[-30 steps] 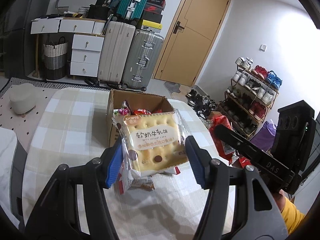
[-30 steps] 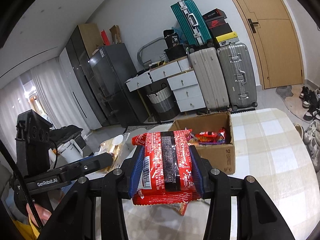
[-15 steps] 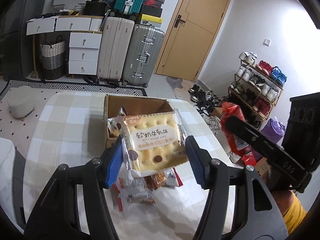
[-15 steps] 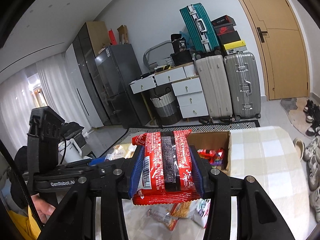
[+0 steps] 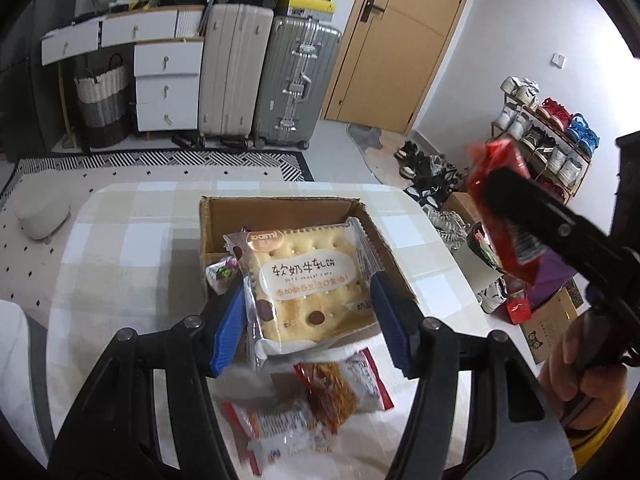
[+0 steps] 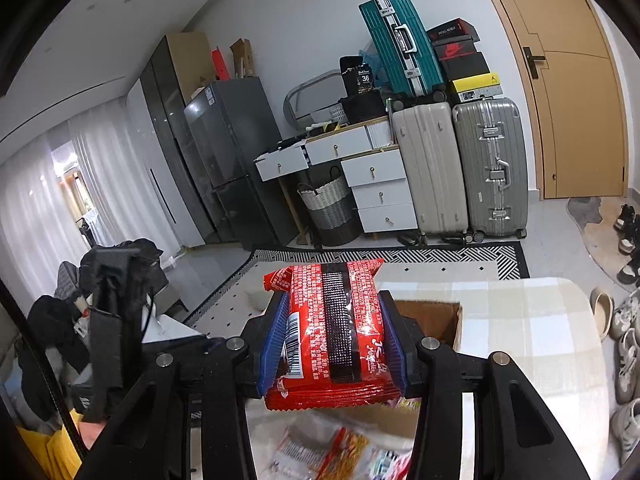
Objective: Organize snacks
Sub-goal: 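Lower the cracker pack and red noodle pack into the box, opening both tools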
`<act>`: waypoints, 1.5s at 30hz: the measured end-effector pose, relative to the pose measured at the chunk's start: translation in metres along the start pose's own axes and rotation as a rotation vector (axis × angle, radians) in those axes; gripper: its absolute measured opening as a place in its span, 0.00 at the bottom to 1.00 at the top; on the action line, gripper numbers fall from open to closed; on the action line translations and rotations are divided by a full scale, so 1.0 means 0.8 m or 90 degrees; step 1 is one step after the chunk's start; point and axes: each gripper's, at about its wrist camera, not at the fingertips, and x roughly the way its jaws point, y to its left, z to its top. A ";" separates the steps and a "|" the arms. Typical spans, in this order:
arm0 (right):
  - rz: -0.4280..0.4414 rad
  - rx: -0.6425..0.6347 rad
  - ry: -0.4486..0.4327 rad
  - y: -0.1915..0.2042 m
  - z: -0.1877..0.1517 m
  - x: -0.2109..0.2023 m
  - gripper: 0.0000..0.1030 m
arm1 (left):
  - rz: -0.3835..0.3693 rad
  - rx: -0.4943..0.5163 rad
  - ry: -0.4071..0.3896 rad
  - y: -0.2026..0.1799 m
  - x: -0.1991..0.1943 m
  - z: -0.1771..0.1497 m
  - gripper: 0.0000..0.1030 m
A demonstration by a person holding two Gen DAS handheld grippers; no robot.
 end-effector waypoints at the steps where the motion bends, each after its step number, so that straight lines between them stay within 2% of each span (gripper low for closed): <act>1: -0.004 -0.005 0.003 -0.003 0.005 0.007 0.43 | 0.005 -0.002 0.004 0.002 0.011 0.006 0.56; 7: -0.019 -0.002 0.047 -0.025 0.023 0.057 0.43 | 0.033 0.002 0.030 0.015 0.070 0.027 0.56; 12: -0.031 0.030 0.090 -0.052 0.021 0.102 0.43 | 0.047 0.002 0.056 0.030 0.111 0.028 0.56; 19: -0.041 0.026 0.128 -0.066 0.008 0.139 0.43 | 0.060 0.005 0.062 0.043 0.139 0.024 0.56; 35: -0.062 0.050 0.177 -0.091 -0.026 0.167 0.43 | 0.079 0.017 0.075 0.048 0.156 0.010 0.56; 45: -0.073 0.051 0.192 -0.094 -0.031 0.174 0.43 | 0.084 0.015 0.067 0.050 0.142 0.010 0.56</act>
